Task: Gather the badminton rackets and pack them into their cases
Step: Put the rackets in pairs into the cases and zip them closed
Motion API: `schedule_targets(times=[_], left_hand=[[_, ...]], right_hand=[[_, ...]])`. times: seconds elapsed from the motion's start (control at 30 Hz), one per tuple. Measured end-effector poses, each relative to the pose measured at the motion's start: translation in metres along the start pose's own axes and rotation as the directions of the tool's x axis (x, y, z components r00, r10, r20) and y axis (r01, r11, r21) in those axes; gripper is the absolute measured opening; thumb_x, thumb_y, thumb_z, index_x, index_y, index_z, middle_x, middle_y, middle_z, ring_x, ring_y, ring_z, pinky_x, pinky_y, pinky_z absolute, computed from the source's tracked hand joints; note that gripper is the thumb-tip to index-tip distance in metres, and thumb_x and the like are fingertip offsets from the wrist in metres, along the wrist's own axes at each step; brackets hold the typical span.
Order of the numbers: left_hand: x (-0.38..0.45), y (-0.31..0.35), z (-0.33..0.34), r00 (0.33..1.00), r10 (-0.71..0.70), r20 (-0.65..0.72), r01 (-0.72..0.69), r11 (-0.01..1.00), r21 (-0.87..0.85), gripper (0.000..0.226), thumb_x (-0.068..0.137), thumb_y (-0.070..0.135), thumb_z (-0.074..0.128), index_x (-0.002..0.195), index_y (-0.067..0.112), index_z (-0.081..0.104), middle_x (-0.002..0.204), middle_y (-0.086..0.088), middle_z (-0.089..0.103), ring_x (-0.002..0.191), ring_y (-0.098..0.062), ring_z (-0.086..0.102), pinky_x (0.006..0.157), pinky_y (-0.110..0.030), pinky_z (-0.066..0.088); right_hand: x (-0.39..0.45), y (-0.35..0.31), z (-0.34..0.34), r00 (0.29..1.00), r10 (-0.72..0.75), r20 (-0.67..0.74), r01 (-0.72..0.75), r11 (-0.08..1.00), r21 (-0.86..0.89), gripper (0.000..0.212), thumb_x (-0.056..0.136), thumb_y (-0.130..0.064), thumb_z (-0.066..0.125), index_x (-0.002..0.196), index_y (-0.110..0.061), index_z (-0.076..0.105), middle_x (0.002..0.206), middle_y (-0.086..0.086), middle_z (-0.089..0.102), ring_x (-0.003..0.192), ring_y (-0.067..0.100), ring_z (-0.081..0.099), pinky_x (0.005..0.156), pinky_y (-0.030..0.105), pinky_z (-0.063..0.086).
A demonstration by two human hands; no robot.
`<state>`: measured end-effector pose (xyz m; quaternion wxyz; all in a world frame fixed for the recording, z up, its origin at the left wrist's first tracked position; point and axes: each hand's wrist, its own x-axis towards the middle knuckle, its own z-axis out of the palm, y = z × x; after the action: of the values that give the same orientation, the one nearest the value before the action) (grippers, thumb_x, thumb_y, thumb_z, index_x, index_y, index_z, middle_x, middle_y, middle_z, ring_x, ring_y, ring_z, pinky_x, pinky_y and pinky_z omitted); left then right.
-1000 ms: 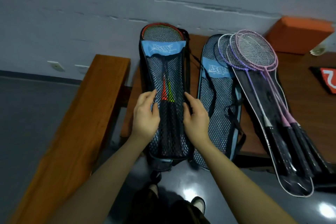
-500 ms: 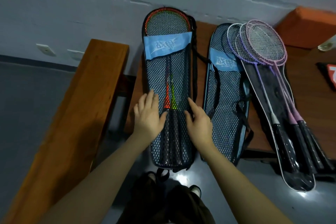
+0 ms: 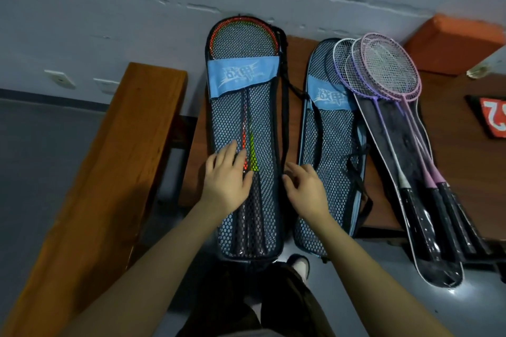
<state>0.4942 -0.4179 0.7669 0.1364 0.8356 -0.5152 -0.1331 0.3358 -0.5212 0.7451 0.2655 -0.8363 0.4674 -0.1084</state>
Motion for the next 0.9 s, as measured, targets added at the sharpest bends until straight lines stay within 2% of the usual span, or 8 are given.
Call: schedule_targets(times=[0.27,0.4,0.5,0.6,0.7,0.8,0.9], left_hand=[[0.054,0.090,0.006,0.997,0.077,0.002,-0.077,0.996,-0.049,0.045,0.097,0.035,0.034,0.139,0.016,0.033,0.154,-0.007,0.013,0.139,-0.024,0.013,0.112,-0.040,0.009],[0.083,0.139,0.027,0.995,0.101,0.013,-0.100,0.992,-0.081,0.040,0.097,0.033,0.037,0.133,0.017,0.041,0.149,-0.005,0.027,0.136,-0.020,0.021,0.109,-0.037,0.013],[0.105,0.169,0.048,0.995,0.075,0.069,-0.067,0.992,-0.112,0.040,0.097,0.032,0.037,0.135,0.019,0.040,0.145,-0.003,0.033,0.135,-0.017,0.025,0.107,-0.034,0.014],[0.124,0.184,0.066,0.994,0.046,0.097,-0.037,0.995,-0.095,0.042,0.096,0.033,0.038,0.137,0.022,0.038,0.144,-0.001,0.036,0.134,-0.017,0.027,0.105,-0.034,0.016],[0.140,0.190,0.079,0.991,0.032,0.128,-0.024,0.998,-0.066,0.046,0.095,0.034,0.041,0.140,0.024,0.034,0.149,-0.002,0.031,0.138,-0.018,0.023,0.107,-0.035,0.017],[0.152,0.186,0.086,0.984,0.025,0.179,-0.032,0.999,0.040,0.054,0.093,0.038,0.044,0.143,0.023,0.028,0.154,-0.003,0.021,0.142,-0.019,0.015,0.111,-0.038,0.015],[0.160,0.170,0.086,0.969,-0.124,0.215,0.105,0.990,0.095,0.061,0.093,0.041,0.040,0.145,0.019,0.017,0.156,-0.002,0.009,0.143,-0.022,0.006,0.113,-0.046,0.011]], right_hand=[[0.037,0.061,-0.063,0.999,-0.008,-0.050,0.010,0.999,0.046,0.032,0.095,-0.020,0.050,0.125,-0.011,0.055,0.106,0.006,0.054,0.080,0.018,0.054,0.072,0.038,0.047],[0.069,0.113,-0.099,0.994,-0.009,-0.109,0.012,1.000,0.024,0.028,0.090,-0.020,0.058,0.116,-0.010,0.062,0.096,0.008,0.059,0.085,0.029,0.059,0.073,0.041,0.049],[0.092,0.148,-0.112,0.990,-0.026,-0.140,0.015,0.997,-0.079,0.025,0.085,-0.022,0.062,0.107,-0.010,0.065,0.092,0.011,0.065,0.085,0.036,0.061,0.073,0.043,0.048],[0.111,0.168,-0.112,0.990,-0.075,-0.120,0.043,0.967,-0.249,0.035,0.081,-0.032,0.060,0.110,-0.013,0.064,0.092,0.010,0.068,0.086,0.036,0.061,0.078,0.044,0.042],[0.122,0.177,-0.105,0.980,-0.164,-0.109,0.120,0.937,-0.329,0.043,0.079,-0.037,0.060,0.115,-0.014,0.061,0.094,0.006,0.071,0.083,0.033,0.061,0.076,0.043,0.041],[0.130,0.180,-0.095,0.982,-0.169,-0.084,0.132,0.935,-0.329,0.048,0.078,-0.038,0.069,0.118,-0.014,0.059,0.098,0.005,0.070,0.089,0.032,0.058,0.077,0.040,0.031],[0.136,0.179,-0.087,0.988,-0.135,-0.079,0.101,0.935,-0.340,0.051,0.072,-0.033,0.076,0.115,-0.011,0.060,0.094,0.009,0.068,0.087,0.033,0.057,0.076,0.043,0.038]])
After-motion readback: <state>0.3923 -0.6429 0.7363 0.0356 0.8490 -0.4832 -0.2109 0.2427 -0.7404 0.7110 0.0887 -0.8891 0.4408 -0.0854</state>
